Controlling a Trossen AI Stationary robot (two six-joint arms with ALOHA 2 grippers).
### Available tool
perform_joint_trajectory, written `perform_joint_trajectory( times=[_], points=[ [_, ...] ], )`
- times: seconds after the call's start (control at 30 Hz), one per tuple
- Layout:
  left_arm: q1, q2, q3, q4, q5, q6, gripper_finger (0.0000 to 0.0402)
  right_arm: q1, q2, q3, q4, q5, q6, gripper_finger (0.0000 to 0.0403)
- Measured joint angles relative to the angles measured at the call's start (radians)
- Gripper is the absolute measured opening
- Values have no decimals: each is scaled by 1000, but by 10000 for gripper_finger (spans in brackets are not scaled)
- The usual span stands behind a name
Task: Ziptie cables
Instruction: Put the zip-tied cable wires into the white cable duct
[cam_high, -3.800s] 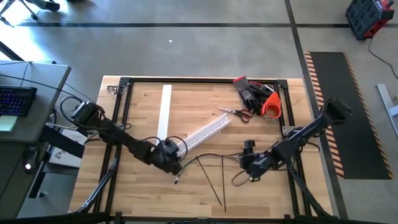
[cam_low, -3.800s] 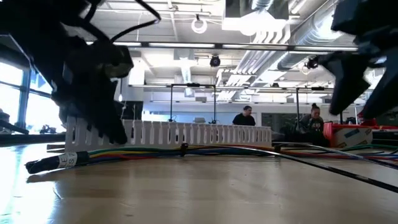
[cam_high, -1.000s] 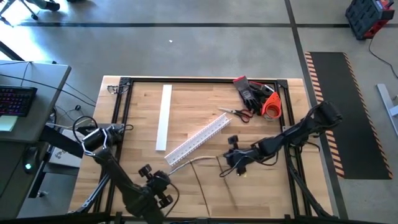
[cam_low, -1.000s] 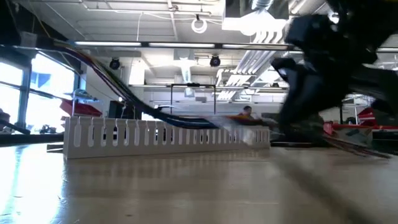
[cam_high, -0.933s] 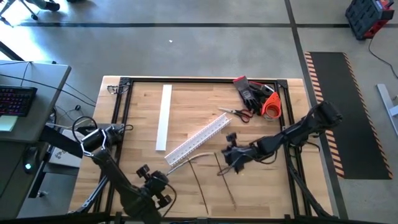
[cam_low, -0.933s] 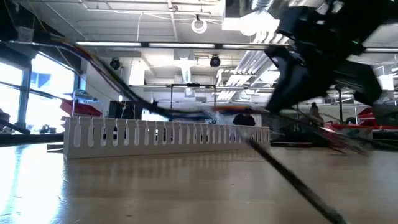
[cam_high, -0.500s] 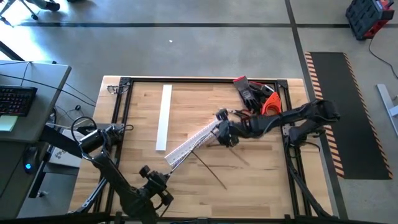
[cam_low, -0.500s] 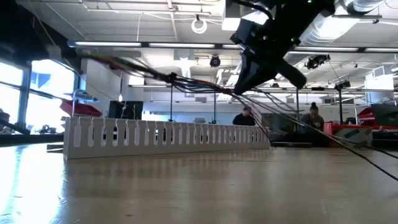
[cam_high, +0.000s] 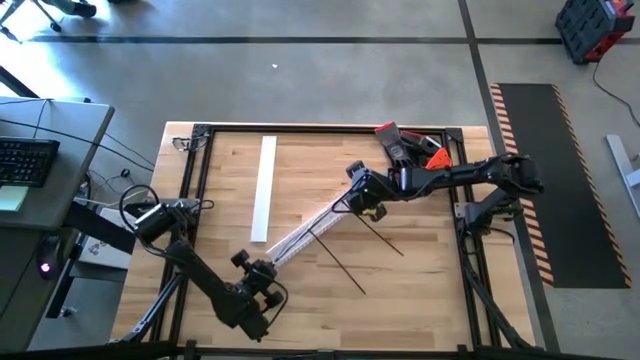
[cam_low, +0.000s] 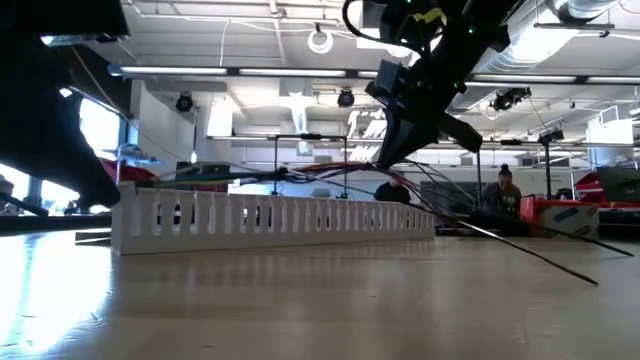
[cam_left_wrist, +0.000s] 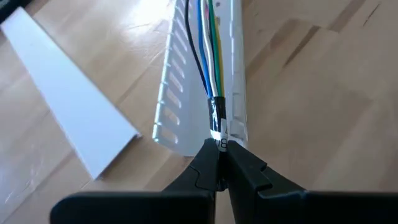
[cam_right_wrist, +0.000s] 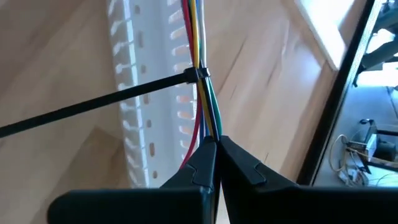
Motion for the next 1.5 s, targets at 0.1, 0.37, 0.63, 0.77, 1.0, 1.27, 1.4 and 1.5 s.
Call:
perform_joint_trajectory(
  times=[0.1,0.37,0.63,0.77,1.0,1.27,1.4,1.5],
  points=[
    [17,0,-21,58,2,46,0,-13,0,0,-4,36,-70,0],
    [32,0,-62,161,12,79,5,-32,32,0,-6,39,-297,0],
    [9,-7,-54,130,195,67,88,-42,132,0,0,129,-351,0],
    [-10,-29,-16,79,227,39,122,-41,166,-1,30,133,-354,1],
    [-23,-58,61,50,51,94,130,-32,161,0,67,93,-393,57],
    [5,-59,70,112,-82,145,131,-10,146,16,66,57,-314,163],
    [33,-59,70,192,-135,234,131,-27,89,56,69,120,-12,173],
    [60,-58,70,243,-141,298,131,-73,-1,42,7,37,85,163]
  ],
)
